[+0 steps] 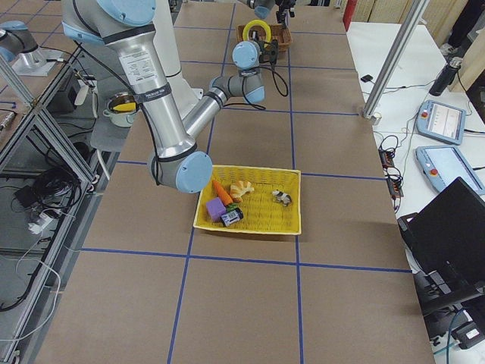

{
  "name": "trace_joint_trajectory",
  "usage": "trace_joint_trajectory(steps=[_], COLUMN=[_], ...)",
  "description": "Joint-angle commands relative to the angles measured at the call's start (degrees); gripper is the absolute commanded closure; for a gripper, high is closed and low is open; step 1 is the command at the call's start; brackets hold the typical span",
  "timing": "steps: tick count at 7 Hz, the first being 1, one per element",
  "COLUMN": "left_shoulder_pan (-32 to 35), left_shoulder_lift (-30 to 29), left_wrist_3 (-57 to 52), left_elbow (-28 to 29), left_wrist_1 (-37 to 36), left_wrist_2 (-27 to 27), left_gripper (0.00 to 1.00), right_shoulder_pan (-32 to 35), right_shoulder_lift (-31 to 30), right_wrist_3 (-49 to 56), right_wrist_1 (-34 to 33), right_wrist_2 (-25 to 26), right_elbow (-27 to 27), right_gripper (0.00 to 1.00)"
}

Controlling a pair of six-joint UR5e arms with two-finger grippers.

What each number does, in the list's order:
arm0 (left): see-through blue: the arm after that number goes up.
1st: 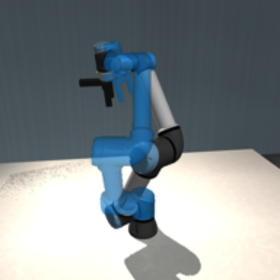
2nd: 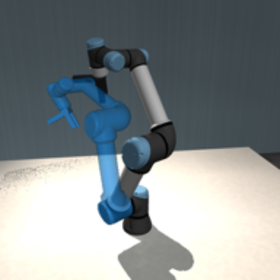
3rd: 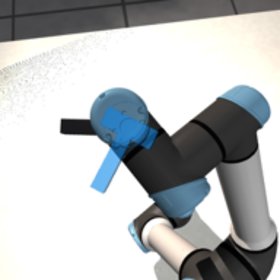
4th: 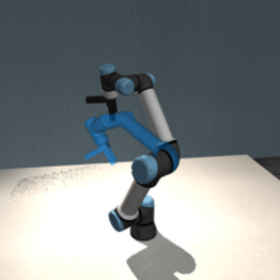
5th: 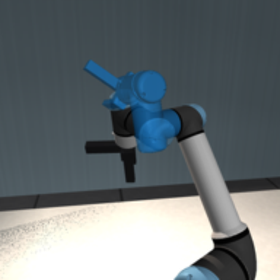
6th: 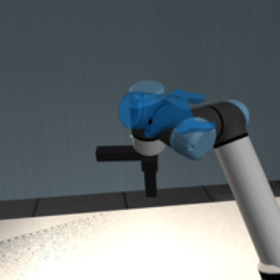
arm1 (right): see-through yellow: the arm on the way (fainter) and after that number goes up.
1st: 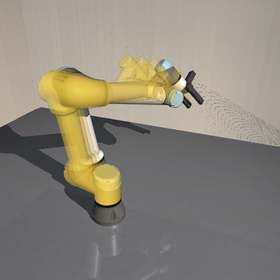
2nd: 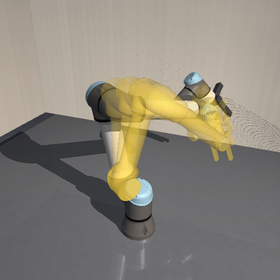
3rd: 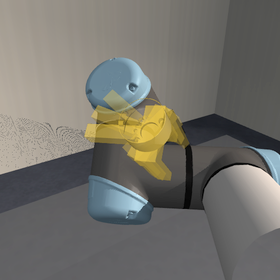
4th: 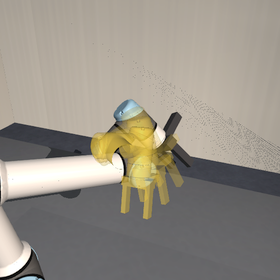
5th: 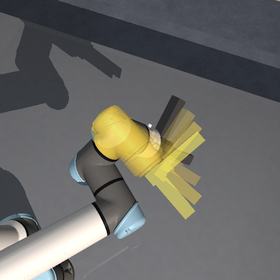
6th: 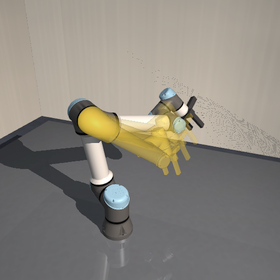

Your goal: Move tape to another basket

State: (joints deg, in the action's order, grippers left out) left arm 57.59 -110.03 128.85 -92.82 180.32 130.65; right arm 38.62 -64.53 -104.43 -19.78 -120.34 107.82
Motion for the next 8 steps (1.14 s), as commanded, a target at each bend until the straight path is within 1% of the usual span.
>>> trace_joint_trajectory(steps=[1,2,3,4,5,6,7,8], left_shoulder_pan=[-4.2,-8.3,-13.3,-14.7,-16.0,-18.5,-19.7,-21.0], left_shoulder_lift=[-2.4,-2.7,-3.0,-4.2,-6.1,-7.1,-7.3,-7.3], left_wrist_3=[8.1,9.9,9.9,9.9,9.8,9.8,9.8,9.8], left_elbow=[-1.7,-3.4,-4.5,-5.4,-5.7,-5.7,-5.4,-5.4], left_wrist_1=[10.4,15.8,19.9,21.0,21.0,21.0,20.9,21.0], left_wrist_2=[-2.2,-9.6,-15.6,-18.3,-19.7,-23.2,-25.3,-25.4], left_gripper=[0.02,0.02,0.02,0.02,0.02,0.02,0.02,0.02], right_shoulder_pan=[-1.3,-1.4,-1.6,-2.0,-2.1,-2.3,-2.4,-2.7], right_shoulder_lift=[0.3,0.3,0.4,0.4,0.6,0.9,1.0,1.1], right_wrist_3=[-1.7,-1.8,-1.9,-2.0,-2.0,-2.4,-2.4,-2.4], right_wrist_1=[2.0,2.0,2.1,2.1,2.1,2.1,2.1,2.1], right_wrist_2=[0.0,0.0,0.0,0.0,0.0,0.0,-0.2,-0.2], right_elbow=[-0.2,-0.2,-0.2,-0.2,-0.2,-0.2,-0.2,0.1], right_gripper=[1.0,1.0,1.0,1.0,1.0,1.0,1.0,1.0])
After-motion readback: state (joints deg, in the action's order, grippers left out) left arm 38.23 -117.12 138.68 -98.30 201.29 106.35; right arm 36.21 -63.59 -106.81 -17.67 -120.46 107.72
